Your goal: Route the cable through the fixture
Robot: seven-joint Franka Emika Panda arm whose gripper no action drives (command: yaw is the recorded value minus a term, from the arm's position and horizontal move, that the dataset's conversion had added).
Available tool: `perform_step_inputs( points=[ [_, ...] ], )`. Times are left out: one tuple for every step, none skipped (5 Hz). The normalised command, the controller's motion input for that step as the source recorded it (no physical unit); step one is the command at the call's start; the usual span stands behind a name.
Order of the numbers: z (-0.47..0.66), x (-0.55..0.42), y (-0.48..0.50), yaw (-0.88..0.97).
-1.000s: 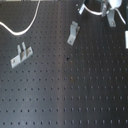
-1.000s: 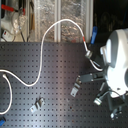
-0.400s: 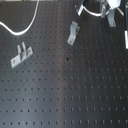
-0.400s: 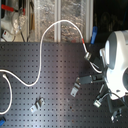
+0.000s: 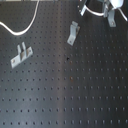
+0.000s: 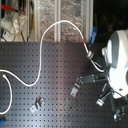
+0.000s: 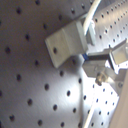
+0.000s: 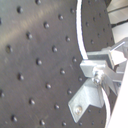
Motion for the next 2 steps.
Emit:
perform_step_inputs(
  points=[
    [0.18,0.215,0.063,0.09],
    [0.11,0.178,0.307,0.01]
  ],
)
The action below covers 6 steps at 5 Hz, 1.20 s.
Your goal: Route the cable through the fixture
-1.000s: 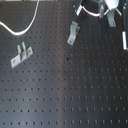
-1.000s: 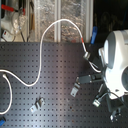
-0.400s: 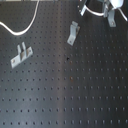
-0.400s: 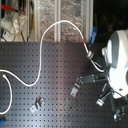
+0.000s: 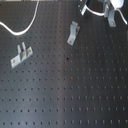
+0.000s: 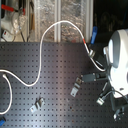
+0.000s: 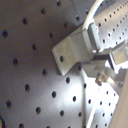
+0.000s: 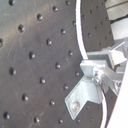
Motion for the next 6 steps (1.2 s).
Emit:
perform_step_inputs(
  points=[
    [0.07,0.116,0.412,0.05],
    [0.39,-0.075,0.284,0.00],
    [0.30,-0.131,0.116,0.10],
    [0.31,-0.382,-0.088,0.18],
    [0.25,-0.477,-0.087,0.17],
    [0.24,-0.530,-0.070,0.21]
  ],
)
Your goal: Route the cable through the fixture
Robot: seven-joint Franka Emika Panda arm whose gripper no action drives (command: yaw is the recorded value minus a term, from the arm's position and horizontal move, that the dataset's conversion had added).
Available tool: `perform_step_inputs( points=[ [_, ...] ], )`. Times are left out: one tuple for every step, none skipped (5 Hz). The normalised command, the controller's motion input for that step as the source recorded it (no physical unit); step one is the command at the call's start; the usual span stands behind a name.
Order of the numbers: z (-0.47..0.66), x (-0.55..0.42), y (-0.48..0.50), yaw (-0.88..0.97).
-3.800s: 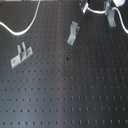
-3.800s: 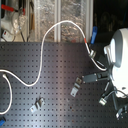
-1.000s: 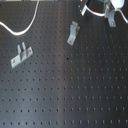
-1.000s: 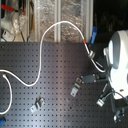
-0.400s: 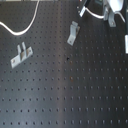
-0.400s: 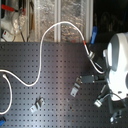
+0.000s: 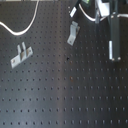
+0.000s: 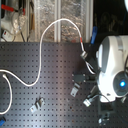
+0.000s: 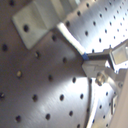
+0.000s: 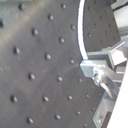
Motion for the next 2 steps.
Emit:
perform_step_inputs(
  points=[
    [0.20,-0.490,-0.043,0.25],
    [0.15,-0.378,-0.013,0.23]
  ],
)
